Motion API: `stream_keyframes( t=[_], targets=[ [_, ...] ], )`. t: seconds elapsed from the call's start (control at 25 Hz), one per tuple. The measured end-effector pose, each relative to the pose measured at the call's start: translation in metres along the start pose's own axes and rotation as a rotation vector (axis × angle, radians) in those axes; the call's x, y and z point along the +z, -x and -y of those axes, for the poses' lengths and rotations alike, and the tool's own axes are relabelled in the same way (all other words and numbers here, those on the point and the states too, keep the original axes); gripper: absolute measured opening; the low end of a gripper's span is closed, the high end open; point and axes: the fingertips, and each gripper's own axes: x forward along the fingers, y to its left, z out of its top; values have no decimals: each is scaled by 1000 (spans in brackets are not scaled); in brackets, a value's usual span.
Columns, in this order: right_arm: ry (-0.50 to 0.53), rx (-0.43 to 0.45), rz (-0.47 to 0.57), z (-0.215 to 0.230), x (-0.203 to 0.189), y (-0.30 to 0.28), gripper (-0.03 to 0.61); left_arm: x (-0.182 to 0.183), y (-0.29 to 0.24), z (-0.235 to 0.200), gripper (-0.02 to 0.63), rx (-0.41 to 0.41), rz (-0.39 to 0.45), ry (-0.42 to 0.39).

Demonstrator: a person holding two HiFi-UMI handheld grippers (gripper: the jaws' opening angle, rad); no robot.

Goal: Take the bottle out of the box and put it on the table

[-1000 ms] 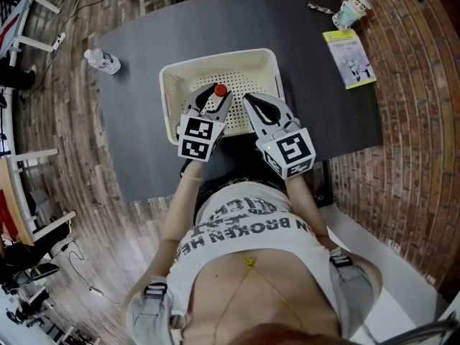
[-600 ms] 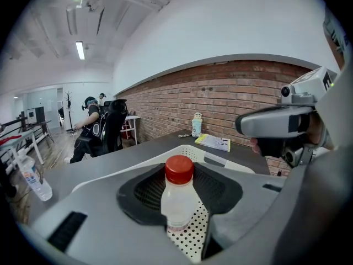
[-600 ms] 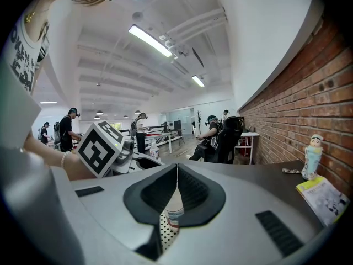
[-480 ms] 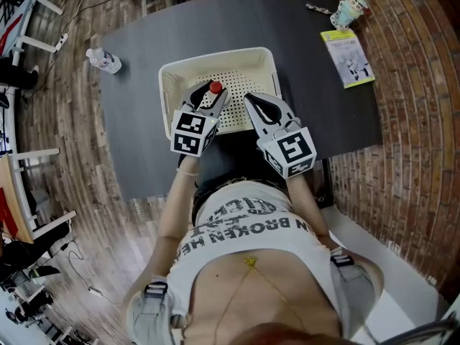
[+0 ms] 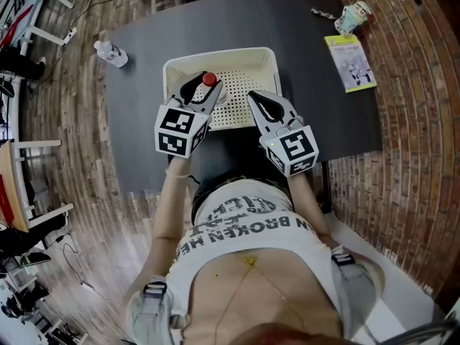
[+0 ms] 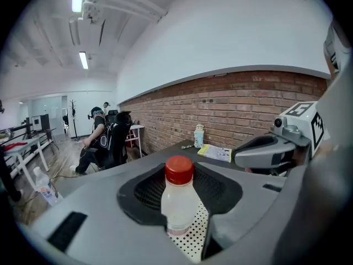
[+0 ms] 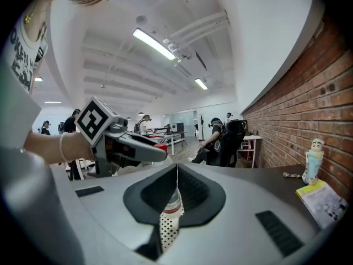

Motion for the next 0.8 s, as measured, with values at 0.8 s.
stream_keyframes(
  t=[0.8],
  targets=[
    [13,-5,25,-13,7,11,9,45,34,2,158,-9,66,-26]
  ],
)
